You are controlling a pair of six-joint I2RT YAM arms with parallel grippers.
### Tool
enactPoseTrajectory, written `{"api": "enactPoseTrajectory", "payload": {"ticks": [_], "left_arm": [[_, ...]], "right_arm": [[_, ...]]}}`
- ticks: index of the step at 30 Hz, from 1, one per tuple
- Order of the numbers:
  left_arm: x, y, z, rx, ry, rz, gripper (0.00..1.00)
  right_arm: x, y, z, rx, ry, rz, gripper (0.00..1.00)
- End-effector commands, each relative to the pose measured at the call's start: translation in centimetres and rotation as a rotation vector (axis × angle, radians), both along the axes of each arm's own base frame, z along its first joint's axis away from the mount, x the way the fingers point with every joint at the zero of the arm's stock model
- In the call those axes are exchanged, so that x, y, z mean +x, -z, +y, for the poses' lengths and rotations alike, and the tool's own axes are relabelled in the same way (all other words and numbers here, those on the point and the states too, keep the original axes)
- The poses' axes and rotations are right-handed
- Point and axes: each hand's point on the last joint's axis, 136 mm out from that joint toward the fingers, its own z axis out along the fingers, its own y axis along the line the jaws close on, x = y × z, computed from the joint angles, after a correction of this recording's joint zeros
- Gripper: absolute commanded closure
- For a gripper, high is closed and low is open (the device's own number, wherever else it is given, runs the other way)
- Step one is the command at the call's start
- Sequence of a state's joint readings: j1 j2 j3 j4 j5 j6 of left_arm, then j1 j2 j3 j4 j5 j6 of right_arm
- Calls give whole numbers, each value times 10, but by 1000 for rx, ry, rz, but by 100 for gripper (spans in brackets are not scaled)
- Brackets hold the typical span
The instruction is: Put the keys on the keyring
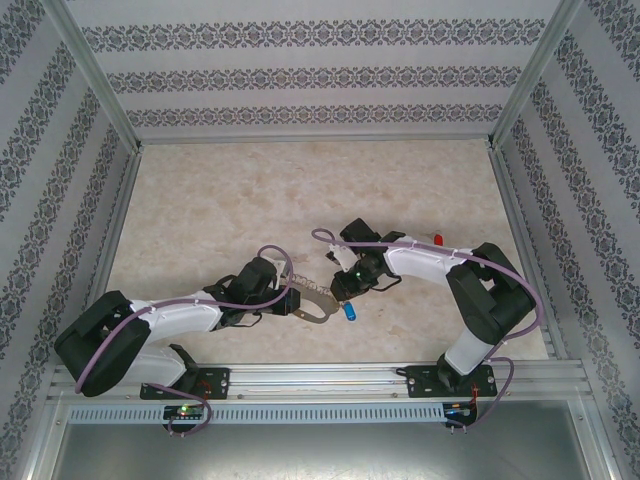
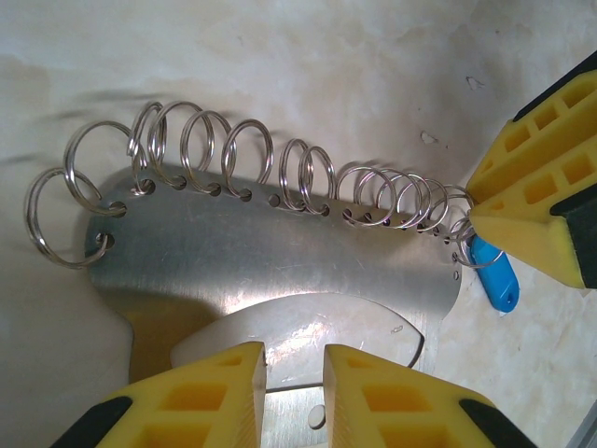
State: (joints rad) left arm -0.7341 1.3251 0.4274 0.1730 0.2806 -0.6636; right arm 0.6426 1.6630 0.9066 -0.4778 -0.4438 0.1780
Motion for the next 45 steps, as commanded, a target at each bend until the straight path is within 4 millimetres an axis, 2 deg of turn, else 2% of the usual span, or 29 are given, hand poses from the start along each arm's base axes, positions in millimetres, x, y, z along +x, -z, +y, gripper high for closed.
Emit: {"api": "enactPoseTrajectory", "payload": {"ticks": [1,15,30,39,45], "left_arm": [[-1,-2,-6,-24,6,-15,77],[-1,-1,-7,-25,9,-15,77],[-2,-3,-6,-26,7,-17,77],[-1,-5,-5,-22,5,-27,77],[-1,-9,-3,-14,10,-39,77]], "right_arm": [[-3,2,-4,13,9,26,77],[-6,5,-10,37,53,57,83],[-3,-9,-3,102,51,25,88],[1,-20,-5,117,49,-16,97],[4,-22,-4,115,43,-44,98]]}}
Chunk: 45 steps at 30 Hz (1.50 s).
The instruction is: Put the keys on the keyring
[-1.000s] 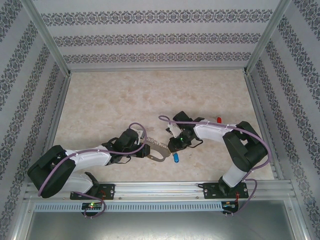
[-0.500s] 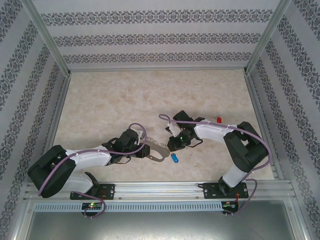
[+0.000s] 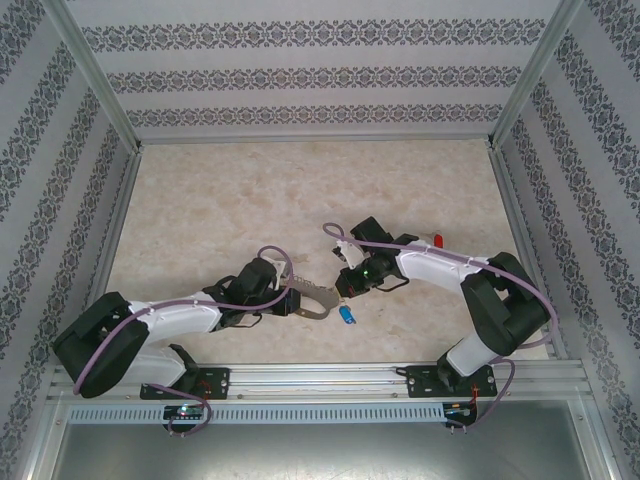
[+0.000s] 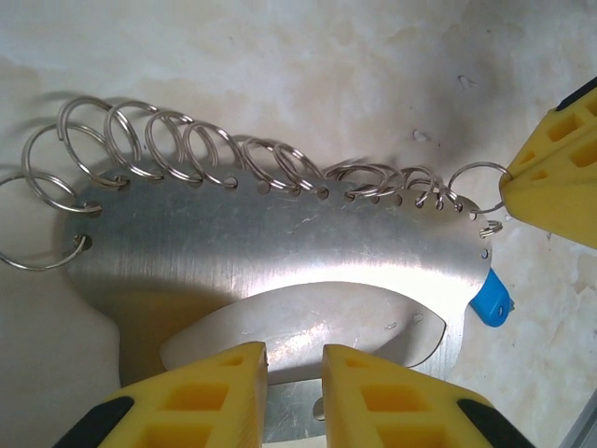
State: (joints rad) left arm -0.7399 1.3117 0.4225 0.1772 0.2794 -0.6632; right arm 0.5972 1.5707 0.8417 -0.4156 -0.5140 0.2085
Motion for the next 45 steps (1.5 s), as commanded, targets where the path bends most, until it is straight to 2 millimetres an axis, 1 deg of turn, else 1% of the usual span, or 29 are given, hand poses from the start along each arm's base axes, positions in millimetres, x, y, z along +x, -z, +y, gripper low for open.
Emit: {"api": "enactPoseTrajectory", "payload": {"ticks": [1,6,9,12,15,19,20,22,25,27,28,30,33,35,39,41,45], "left_arm": [[0,-7,-2,-6,4,-32,77],[0,-7,-2,-5,5,-33,77],[0,-7,-2,-5,7,-33,78],[0,-13,-4,-17,19,-49,79],[1,-27,-4,-36,33,-96,80],[-2,-59,-3,-86,72,-209,77],[-3,-69,-3,-107,86,-243,73],[-8,-90,-2,-156,109,-320,60],[-15,-118,2,-228,123,-428,43],[-20,-134,6,-266,133,-487,36],[-22,-140,8,-277,135,-510,34],[-24,-146,12,-280,133,-539,32],[-28,-152,13,-288,149,-557,31],[-31,-156,10,-299,169,-560,35],[-38,-168,3,-312,240,-578,43],[-42,-176,0,-322,276,-598,44],[-50,-195,-6,-359,344,-641,47]], "right_arm": [[2,-3,-2,6,-4,-26,97],[5,5,2,9,12,-9,97],[6,1,6,19,10,-33,97],[6,-7,9,27,-15,-77,100],[1,-21,13,54,-51,-156,100],[-6,-44,17,107,-93,-278,100],[-8,-48,18,119,-102,-303,100],[-12,-62,20,158,-122,-367,100],[-18,-81,24,222,-152,-456,100],[-26,-95,28,280,-193,-499,100],[-29,-98,28,298,-209,-510,100],[-32,-101,26,309,-224,-530,100],[-33,-106,26,325,-233,-546,100],[-35,-113,28,356,-237,-555,100],[-46,-135,33,455,-271,-577,100],[-52,-147,32,490,-283,-596,100],[-61,-162,30,529,-293,-599,100]]}}
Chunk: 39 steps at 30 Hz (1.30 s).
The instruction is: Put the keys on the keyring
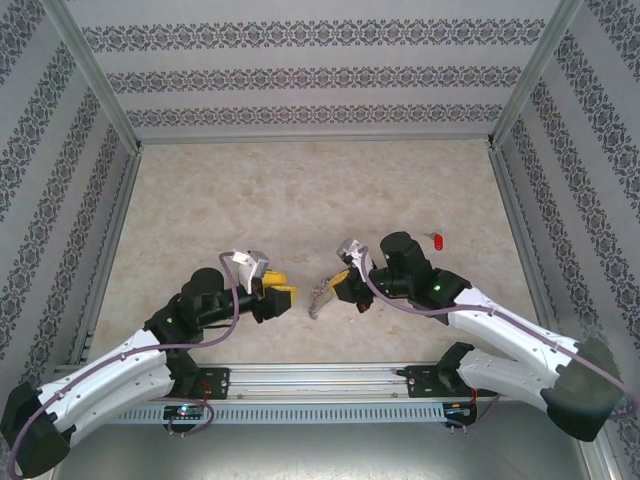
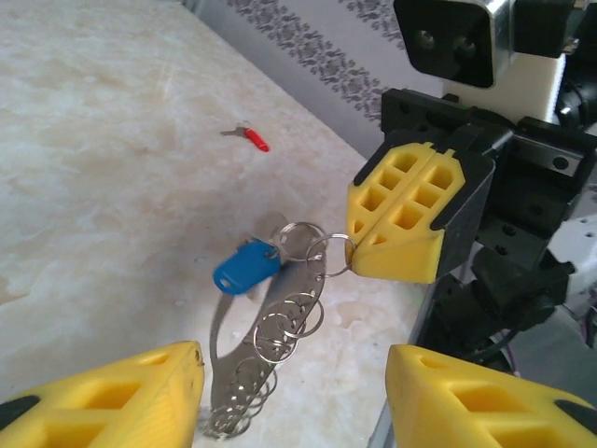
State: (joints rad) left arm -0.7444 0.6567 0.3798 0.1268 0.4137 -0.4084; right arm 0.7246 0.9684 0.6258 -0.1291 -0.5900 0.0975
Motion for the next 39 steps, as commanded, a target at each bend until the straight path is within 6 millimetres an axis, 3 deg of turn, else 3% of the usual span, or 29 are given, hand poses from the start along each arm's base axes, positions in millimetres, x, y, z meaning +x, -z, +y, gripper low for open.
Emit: {"api": "enactPoseTrajectory", "payload": {"ticks": [1,8,16,21,28,39], "left_arm": [[-15,-33,-11,-43,118,-98,47],[-26,-57,-21,-28,213,-135,49],[-35,-74,-19,150,281,-174,54],[-43,-88,-16,265,353,-236,49],[-51,-88,-24,303,471,-308,45],[-58,-87,-43,216,575,-314,47]], "right_arm": [[-12,-22,4,65,-60,-16,100],[-20,-33,2,46,-78,41,100],[-39,-57,5,105,-183,36,100],[-52,-68,7,141,-255,26,100],[-66,-80,5,177,-319,6,100],[-73,-84,3,190,-348,-8,100]]}}
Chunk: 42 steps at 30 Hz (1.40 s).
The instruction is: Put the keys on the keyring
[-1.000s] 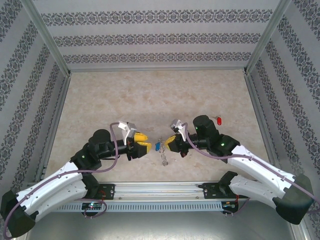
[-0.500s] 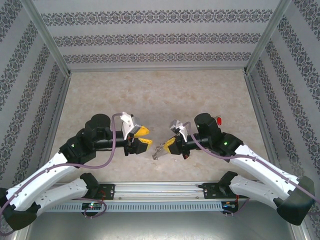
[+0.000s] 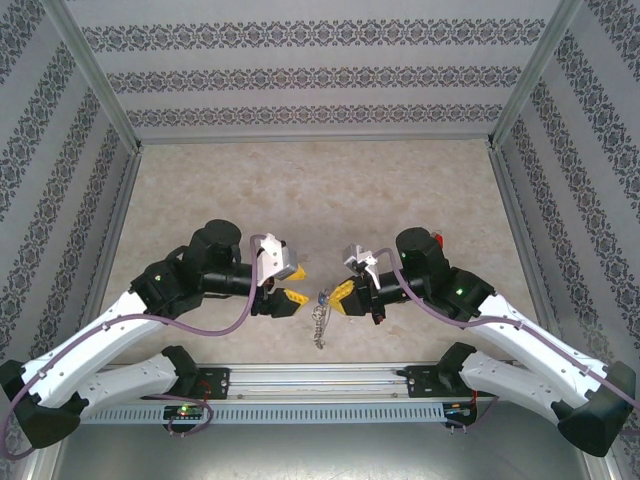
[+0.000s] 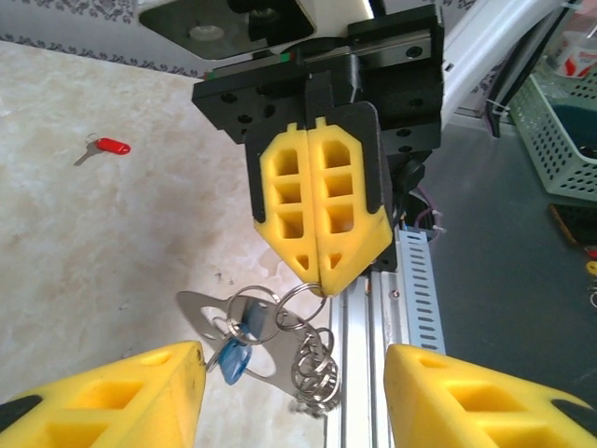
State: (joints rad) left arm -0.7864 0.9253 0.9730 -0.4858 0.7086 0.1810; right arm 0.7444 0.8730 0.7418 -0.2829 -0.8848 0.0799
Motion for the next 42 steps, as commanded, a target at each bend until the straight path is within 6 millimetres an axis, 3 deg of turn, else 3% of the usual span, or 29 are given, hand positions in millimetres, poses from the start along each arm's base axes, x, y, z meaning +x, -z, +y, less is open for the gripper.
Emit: {"api": "enactPoseTrajectory", "payload": {"ticks": [1,5,13,35,42], "left_arm": [[-12,-6,-10,-53,94,-23,47],[-7,5,-16,-35,98,-21,50],[-4,7,-22,-35,110,-56,60],[1,18,-34,28,129,-100,54],[-2,17,-38,24,149,-98,60]], "right_arm": [[-10,-19,2,50,-63,-47,100],[-11,-20,2,51,-63,-48,100],[-11,-20,3,46,-69,-44,100],[-12,-21,3,49,-80,-47,100],[-12,-21,3,45,-74,-46,100]]}}
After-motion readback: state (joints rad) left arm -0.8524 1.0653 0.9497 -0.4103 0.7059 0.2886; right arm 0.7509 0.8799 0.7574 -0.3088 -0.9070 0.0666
